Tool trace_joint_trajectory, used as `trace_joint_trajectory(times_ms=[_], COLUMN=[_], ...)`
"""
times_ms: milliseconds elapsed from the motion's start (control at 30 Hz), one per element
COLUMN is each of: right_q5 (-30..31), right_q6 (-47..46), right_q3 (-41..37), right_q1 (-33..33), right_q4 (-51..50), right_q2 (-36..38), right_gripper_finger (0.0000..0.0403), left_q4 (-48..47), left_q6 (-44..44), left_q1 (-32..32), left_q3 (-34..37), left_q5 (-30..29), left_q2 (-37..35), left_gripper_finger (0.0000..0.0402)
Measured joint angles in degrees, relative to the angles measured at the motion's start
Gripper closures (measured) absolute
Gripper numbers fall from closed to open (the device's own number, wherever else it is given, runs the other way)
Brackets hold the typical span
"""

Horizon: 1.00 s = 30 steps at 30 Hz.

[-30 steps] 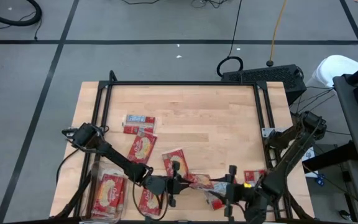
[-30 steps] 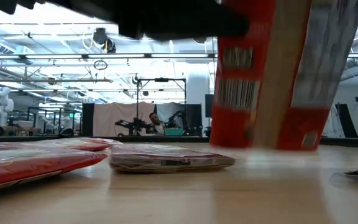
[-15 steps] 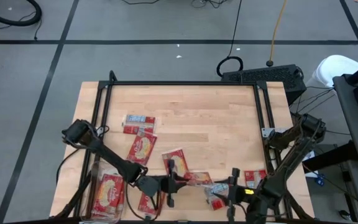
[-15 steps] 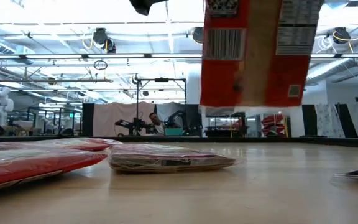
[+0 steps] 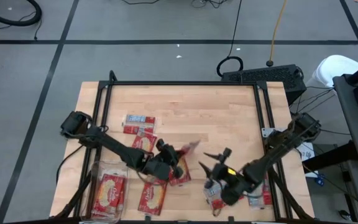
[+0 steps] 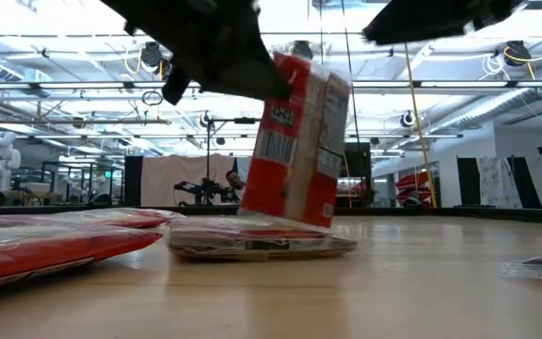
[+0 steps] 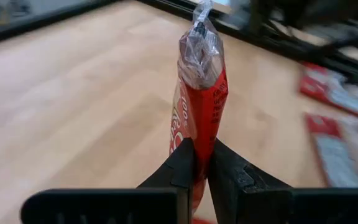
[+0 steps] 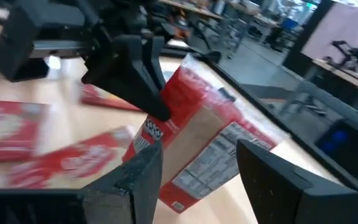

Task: Sort popcorn bags into baskets
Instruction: Put the popcorn bag into the transparent bin

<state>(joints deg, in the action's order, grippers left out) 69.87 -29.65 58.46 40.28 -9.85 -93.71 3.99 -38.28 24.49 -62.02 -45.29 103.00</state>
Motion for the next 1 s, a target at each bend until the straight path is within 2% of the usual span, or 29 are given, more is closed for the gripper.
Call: trace_joint_trajectory(times_ms=[233, 333, 467, 633, 700, 767, 867, 1000], right_q5=[-1.17, -4.95, -8.4, -8.85, -10.86, -14.59, -24.49, -36.29], right_q6=[3.76, 2.37, 0.85, -4.47, -5.83, -5.21, -4.53, -11.28], right_q3=[-0.02, -0.02, -2.04, -5.27, -6.04, -6.91, -8.59, -11.75], right_q1=[-7.01, -8.47, -9.15, -7.28, -6.22, -5.59, -5.12, -4.21], right_q4=[0.35, 0.3, 2.58, 2.73, 2.8, 2.76, 2.93, 3.0], right_q2=[-0.57, -0.57, -0.57, 0.12, 0.62, 1.12, 1.42, 1.33], right_gripper_finger=[0.0204, 0.0204, 0.0204, 0.0204, 0.0204, 0.0204, 0.0204, 0.0204], left_q4=[0.47, 1.74, 5.01, 4.02, 3.06, 3.03, 3.18, 2.85], left_q6=[1.71, 3.52, 12.53, 22.32, 27.48, 35.44, 49.98, 63.31], left_q1=[-1.75, -1.77, -1.8, -0.7, 0.31, 1.62, 3.96, 6.83], left_q3=[0.0, 0.0, 0.0, 0.0, 0.0, 0.0, 0.0, 0.0], left_q5=[-0.61, -3.38, -2.89, -0.78, -0.57, 0.36, 0.96, 4.68], left_q2=[0.42, 0.42, 0.42, 0.42, 0.61, 1.14, 1.95, 2.03], left_gripper_finger=[0.0367, 0.0367, 0.0367, 0.0366, 0.0366, 0.0366, 0.0366, 0.0366])
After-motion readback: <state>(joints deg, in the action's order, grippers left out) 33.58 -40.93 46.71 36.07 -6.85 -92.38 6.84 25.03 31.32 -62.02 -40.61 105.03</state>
